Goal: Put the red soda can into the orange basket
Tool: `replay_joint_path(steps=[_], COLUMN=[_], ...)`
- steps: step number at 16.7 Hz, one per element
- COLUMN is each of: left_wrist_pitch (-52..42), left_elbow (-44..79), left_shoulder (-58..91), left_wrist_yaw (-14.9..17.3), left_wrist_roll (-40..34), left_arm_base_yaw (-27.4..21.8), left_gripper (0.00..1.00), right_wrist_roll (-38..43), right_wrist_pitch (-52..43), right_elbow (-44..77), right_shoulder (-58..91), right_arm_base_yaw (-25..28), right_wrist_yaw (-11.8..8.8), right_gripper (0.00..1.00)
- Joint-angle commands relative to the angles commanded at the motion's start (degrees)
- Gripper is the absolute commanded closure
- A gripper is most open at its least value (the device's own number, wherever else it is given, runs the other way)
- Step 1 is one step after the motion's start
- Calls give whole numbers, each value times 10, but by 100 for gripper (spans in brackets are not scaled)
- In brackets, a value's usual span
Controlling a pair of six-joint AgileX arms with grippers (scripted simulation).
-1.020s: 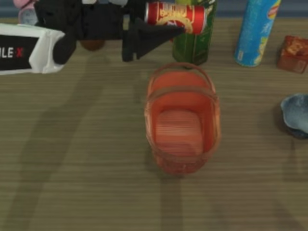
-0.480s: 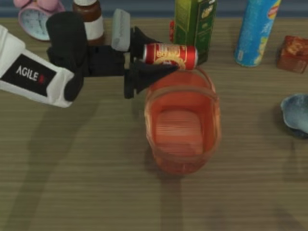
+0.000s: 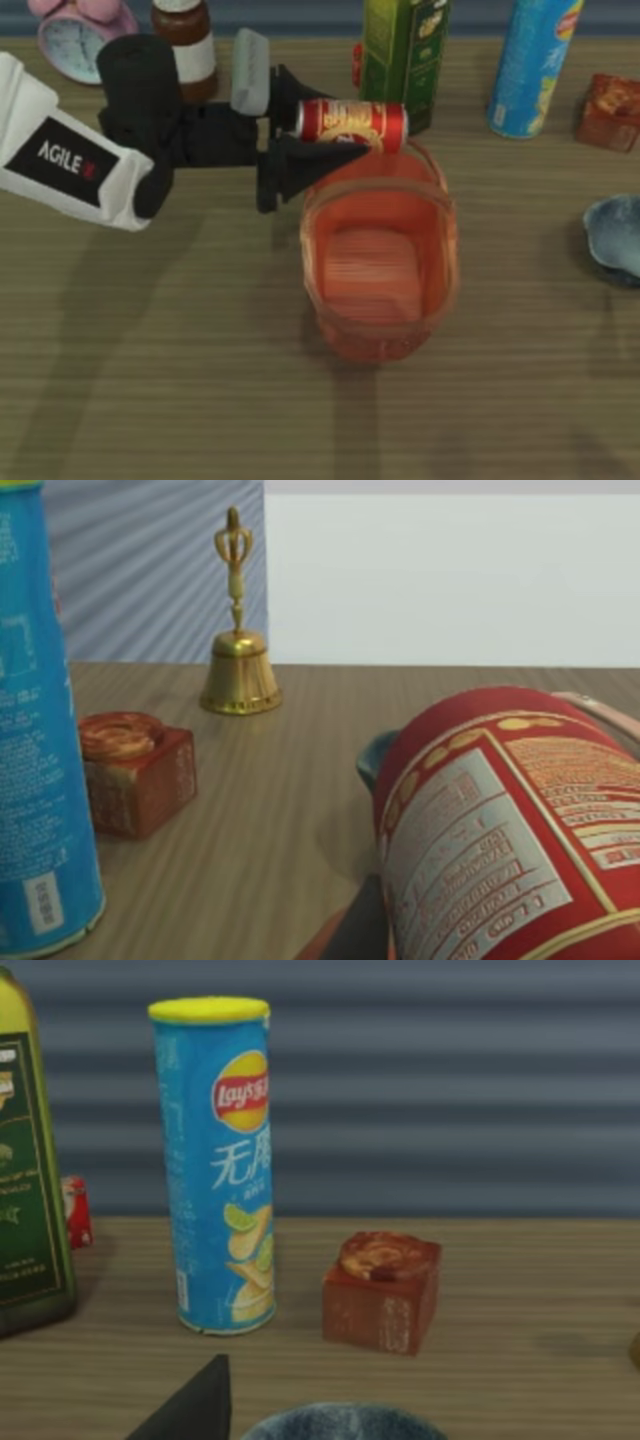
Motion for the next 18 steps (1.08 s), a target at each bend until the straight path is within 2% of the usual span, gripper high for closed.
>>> replay_joint_path(steps=[10,18], left_wrist_pitch=[0,0], left_elbow=[0,0], left_shoulder=[0,0], left_wrist_yaw=[0,0], left_wrist_roll=[0,0], left_arm_base_yaw=[0,0], left_gripper=[2,0], right_wrist_roll=[0,0], right_wrist_pitch=[0,0], right_elbow=[0,0], right_shoulder=[0,0], right_arm_base_yaw=[0,0], right_wrist_yaw=[0,0], right_gripper=[0,0])
